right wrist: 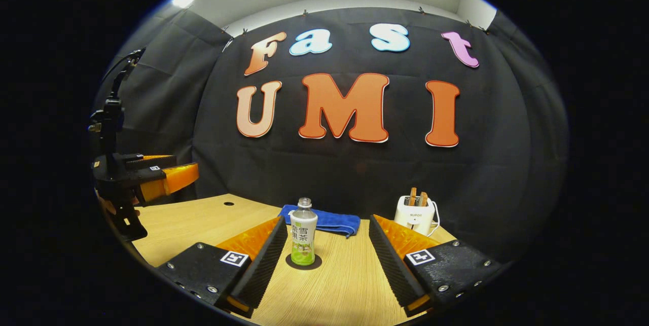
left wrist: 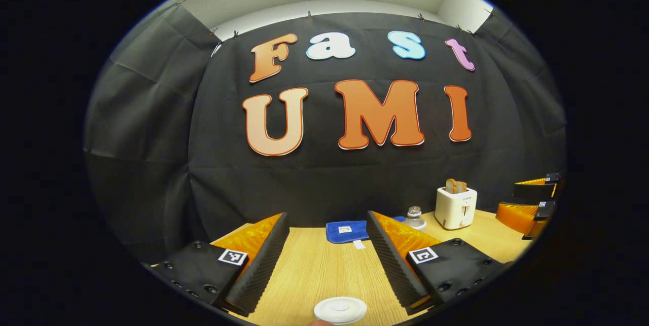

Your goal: Open the teacup lid with one hand, grasp the water bottle and pour water into the teacup with the other hand; after pouring, place the water bottle on the coaster and then close the teacup lid.

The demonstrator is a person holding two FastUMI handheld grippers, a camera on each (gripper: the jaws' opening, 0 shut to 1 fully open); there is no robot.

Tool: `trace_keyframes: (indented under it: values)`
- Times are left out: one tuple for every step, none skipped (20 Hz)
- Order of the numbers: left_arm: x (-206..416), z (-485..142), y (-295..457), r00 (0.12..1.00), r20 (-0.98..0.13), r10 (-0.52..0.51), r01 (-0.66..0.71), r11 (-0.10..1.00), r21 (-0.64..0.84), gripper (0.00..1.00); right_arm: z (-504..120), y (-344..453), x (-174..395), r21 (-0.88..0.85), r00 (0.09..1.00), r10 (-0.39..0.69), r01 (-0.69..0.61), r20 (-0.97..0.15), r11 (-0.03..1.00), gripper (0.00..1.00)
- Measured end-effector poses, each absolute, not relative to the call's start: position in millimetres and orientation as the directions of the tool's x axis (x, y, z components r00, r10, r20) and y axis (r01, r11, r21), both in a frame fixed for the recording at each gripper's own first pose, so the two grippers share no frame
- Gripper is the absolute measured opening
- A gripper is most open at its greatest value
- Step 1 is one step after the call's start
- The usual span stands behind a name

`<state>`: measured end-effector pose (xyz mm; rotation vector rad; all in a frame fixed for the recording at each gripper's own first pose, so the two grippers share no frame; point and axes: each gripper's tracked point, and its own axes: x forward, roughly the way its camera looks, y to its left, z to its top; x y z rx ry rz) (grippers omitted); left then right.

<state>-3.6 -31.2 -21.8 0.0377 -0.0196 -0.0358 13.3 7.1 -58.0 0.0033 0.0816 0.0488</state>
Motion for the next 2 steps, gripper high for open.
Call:
trace_keyframes:
  values:
    - [-4.2, -21.4, -29.9, 0.999, 0.022, -0.034, 0.033, 0.999, 0.039, 0.99, -57.2, 8.0, 13.1, 0.006, 0.996, 0.049, -0.048, -0.079, 0.999, 0.97]
    - [-4.6, -19.5, -29.1, 0.999, 0.025, -0.031, 0.03, 0.999, 0.04, 0.99, -56.4, 8.5, 12.8, 0.007, 0.996, 0.051, -0.051, -0.076, 0.999, 0.97]
